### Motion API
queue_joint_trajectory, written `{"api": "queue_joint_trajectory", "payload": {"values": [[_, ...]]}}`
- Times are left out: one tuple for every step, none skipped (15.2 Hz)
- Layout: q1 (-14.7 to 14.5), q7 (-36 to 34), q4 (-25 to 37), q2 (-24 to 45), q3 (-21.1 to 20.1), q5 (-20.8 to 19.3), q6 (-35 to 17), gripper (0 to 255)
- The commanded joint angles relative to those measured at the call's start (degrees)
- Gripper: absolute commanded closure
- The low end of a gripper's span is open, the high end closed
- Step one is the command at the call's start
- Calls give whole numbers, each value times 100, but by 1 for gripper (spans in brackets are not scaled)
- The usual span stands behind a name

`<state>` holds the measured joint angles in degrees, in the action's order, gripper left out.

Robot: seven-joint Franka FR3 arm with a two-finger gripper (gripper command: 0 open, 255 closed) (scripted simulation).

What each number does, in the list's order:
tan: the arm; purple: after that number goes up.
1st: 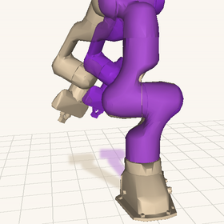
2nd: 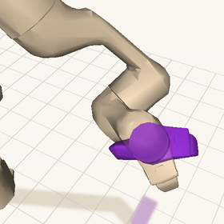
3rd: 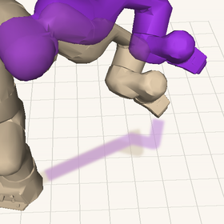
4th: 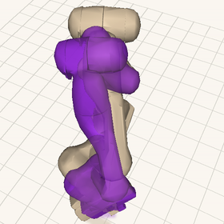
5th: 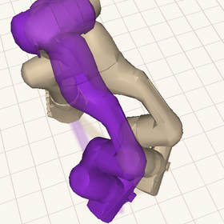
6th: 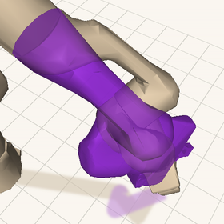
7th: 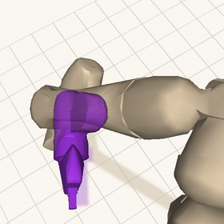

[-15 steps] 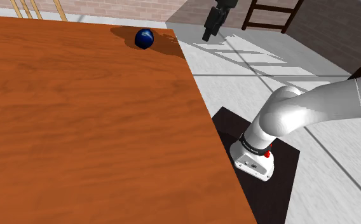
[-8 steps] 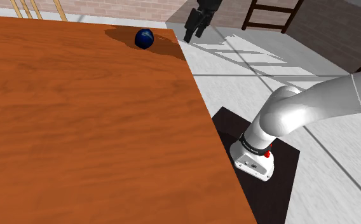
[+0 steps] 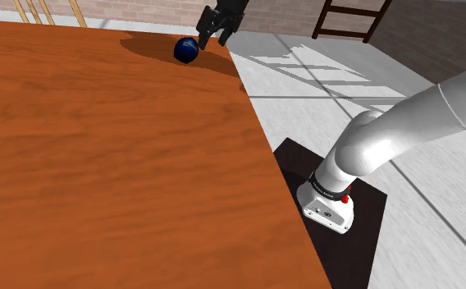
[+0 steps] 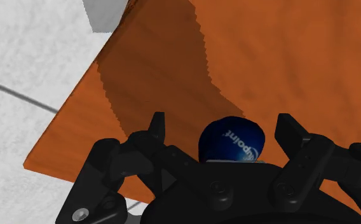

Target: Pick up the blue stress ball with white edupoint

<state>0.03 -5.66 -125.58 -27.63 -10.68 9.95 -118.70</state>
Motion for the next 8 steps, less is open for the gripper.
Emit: {"api": "queue_joint_trajectory", "payload": {"values": [[28,-227,178,316,-146,-12,-354,0],[42,-350,283,474,-223,-36,-508,0],[59,-476,396,636,-302,-68,-656,0],[67,-531,447,705,-334,-85,-716,0],[62,-524,369,704,-338,-79,-793,0],[59,-518,293,705,-342,-72,-870,0],[55,-511,218,707,-346,-65,-947,0],[51,-505,144,710,-350,-59,-1024,0]]}}
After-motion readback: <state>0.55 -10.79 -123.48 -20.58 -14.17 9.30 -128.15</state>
